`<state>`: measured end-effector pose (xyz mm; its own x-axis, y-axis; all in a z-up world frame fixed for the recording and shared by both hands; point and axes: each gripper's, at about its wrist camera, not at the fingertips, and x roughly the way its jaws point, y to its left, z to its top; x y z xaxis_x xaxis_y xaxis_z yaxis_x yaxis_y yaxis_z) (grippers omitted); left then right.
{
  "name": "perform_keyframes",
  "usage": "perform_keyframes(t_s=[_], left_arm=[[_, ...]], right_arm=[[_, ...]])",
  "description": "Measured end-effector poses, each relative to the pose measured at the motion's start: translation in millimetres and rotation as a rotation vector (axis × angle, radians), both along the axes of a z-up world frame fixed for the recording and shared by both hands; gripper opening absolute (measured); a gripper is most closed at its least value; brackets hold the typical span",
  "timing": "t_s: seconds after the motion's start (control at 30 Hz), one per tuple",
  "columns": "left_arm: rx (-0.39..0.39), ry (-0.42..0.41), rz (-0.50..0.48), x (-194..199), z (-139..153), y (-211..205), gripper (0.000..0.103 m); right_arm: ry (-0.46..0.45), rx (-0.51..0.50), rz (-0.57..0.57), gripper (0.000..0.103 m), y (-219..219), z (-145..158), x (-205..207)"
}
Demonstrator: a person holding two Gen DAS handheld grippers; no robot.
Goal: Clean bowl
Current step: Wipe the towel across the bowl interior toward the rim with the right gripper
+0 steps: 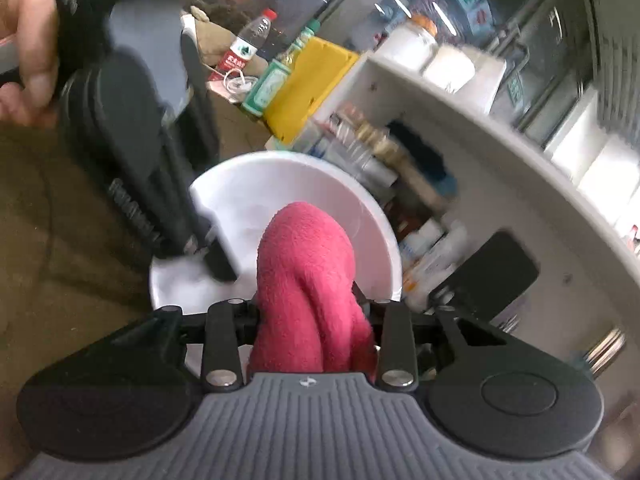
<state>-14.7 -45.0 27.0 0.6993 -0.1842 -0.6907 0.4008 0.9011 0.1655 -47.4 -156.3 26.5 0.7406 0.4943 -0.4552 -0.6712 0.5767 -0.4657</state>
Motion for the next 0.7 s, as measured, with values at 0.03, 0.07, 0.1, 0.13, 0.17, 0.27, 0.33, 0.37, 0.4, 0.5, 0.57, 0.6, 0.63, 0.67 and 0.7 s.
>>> perform_keyframes(t_s=[0.03, 0.07, 0.1, 0.13, 0.17, 0.27, 0.33, 0.37, 0.4, 0.5, 0.57, 0.6, 0.63, 0.67, 0.7], left_arm=[[0.016, -0.015, 0.002, 0.2, 0.1, -4.6, 0.030], [0.030, -0.029, 0.004, 0.8, 0.4, -8.7, 0.030], [0.040, -0.039, 0.005, 1.6, 0.8, -11.8, 0.030], [0.047, -0.045, 0.007, 2.7, 1.3, -13.9, 0.030], [0.052, -0.049, 0.009, 4.0, 1.9, -15.2, 0.031], [0.040, -0.048, 0.027, 8.4, 1.9, -14.5, 0.037], [0.027, -0.036, 0.043, 11.4, -1.3, -11.8, 0.041], [0.012, -0.026, 0.052, 11.3, -4.6, -10.5, 0.043], [-0.002, -0.017, 0.057, 10.7, -8.2, -9.6, 0.044], [-0.041, -0.009, 0.078, 7.0, -14.2, -7.8, 0.049], [-0.092, 0.003, 0.114, 6.8, -15.4, -5.5, 0.050], [-0.130, 0.014, 0.133, 7.3, -16.8, -3.7, 0.054], [-0.174, 0.014, 0.157, 7.1, -19.8, -3.7, 0.059], [-0.223, 0.009, 0.185, 6.4, -23.7, -4.7, 0.066], [-0.241, -0.009, 0.206, 5.1, -26.7, -8.9, 0.071]], right_arm=[[0.070, 0.063, -0.038, 0.037, -2.9, -0.1, 3.2], [0.115, 0.105, -0.057, 0.037, -6.6, 0.2, 5.3], [0.192, 0.168, -0.073, 0.037, -12.0, 1.4, 9.7], [0.273, 0.234, -0.089, 0.037, -17.6, 2.7, 14.4], [0.353, 0.299, -0.104, 0.037, -23.2, 4.1, 19.2], [0.524, 0.458, -0.106, 0.037, -40.3, 3.1, 27.6], [0.509, 0.513, -0.126, 0.037, -47.8, 6.5, 22.8], [0.476, 0.523, -0.136, 0.037, -50.0, 9.5, 18.8], [0.410, 0.537, -0.146, 0.037, -53.6, 18.1, 10.5], [0.300, 0.514, -0.116, 0.037, -47.5, 35.7, 2.7], [0.266, 0.466, -0.114, 0.037, -39.7, 38.0, 4.4], [0.252, 0.453, -0.112, 0.037, -37.3, 38.1, 5.5], [0.239, 0.441, -0.110, 0.037, -34.9, 38.2, 6.8], [0.225, 0.429, -0.107, 0.037, -32.6, 38.2, 8.0], [0.221, 0.436, -0.104, 0.037, -31.2, 37.9, 11.1]])
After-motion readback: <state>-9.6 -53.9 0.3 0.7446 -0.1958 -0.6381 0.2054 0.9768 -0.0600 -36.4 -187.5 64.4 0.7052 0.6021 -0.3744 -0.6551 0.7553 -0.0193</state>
